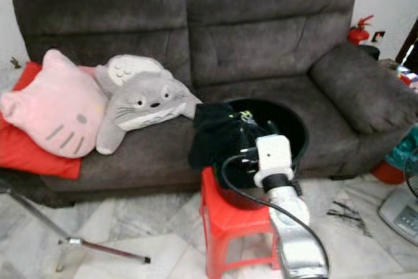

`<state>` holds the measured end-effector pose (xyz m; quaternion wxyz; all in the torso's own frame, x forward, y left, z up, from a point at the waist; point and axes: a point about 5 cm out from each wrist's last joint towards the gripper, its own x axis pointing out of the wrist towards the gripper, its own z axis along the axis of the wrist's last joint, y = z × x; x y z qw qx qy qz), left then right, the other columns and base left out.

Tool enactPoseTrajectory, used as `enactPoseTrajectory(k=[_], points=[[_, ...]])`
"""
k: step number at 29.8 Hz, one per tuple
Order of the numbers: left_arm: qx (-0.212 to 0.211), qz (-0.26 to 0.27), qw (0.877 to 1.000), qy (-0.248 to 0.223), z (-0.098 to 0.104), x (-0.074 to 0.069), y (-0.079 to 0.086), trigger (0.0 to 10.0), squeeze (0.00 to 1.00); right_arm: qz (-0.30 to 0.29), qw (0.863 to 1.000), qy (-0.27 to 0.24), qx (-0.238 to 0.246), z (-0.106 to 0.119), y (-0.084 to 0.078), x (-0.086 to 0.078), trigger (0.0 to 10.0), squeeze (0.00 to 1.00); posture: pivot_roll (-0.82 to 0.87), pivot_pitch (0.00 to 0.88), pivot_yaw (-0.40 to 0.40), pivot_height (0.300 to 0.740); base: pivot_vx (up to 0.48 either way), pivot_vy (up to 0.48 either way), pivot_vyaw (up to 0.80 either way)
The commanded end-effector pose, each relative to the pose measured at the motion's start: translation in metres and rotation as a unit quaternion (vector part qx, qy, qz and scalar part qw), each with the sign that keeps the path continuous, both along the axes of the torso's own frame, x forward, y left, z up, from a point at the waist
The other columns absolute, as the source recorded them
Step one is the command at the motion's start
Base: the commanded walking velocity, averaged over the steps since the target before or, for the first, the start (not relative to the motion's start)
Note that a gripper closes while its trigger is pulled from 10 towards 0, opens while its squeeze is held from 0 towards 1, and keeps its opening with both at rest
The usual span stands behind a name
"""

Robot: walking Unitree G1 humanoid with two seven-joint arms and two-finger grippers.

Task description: Hang hanger

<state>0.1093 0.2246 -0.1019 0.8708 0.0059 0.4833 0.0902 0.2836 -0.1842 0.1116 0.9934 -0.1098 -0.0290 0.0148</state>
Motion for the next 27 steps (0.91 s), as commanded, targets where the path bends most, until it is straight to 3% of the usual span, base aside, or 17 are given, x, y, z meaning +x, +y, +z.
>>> enactPoseTrajectory(k=[1,10,16,27], points=[[0.020,0.001,1.000,0.012,0.002,-0.006,0.015,10.0,0.00,0.016,1.000,-0.010,0.011,0.005,0.012,0.002,10.0,0.00,-0.14,0.000,0.069,0.740,0.270,0.000,0.00],[0.025,-0.001,1.000,0.012,0.002,-0.006,0.016,10.0,0.00,0.013,1.000,0.015,0.013,-0.003,0.009,-0.006,10.0,0.00,-0.15,0.000,0.071,0.740,0.000,0.000,0.00],[0.027,-0.001,1.000,0.013,0.002,-0.006,0.016,10.0,0.00,0.026,0.998,0.049,0.040,-0.010,0.003,-0.017,10.0,0.00,-0.15,0.000,0.072,0.740,0.000,0.000,0.00],[0.029,-0.003,0.999,0.014,0.002,-0.006,0.017,10.0,0.00,0.060,0.995,0.076,0.033,-0.011,-0.001,-0.040,10.0,0.00,-0.16,0.000,0.076,0.740,0.000,0.000,0.00]])
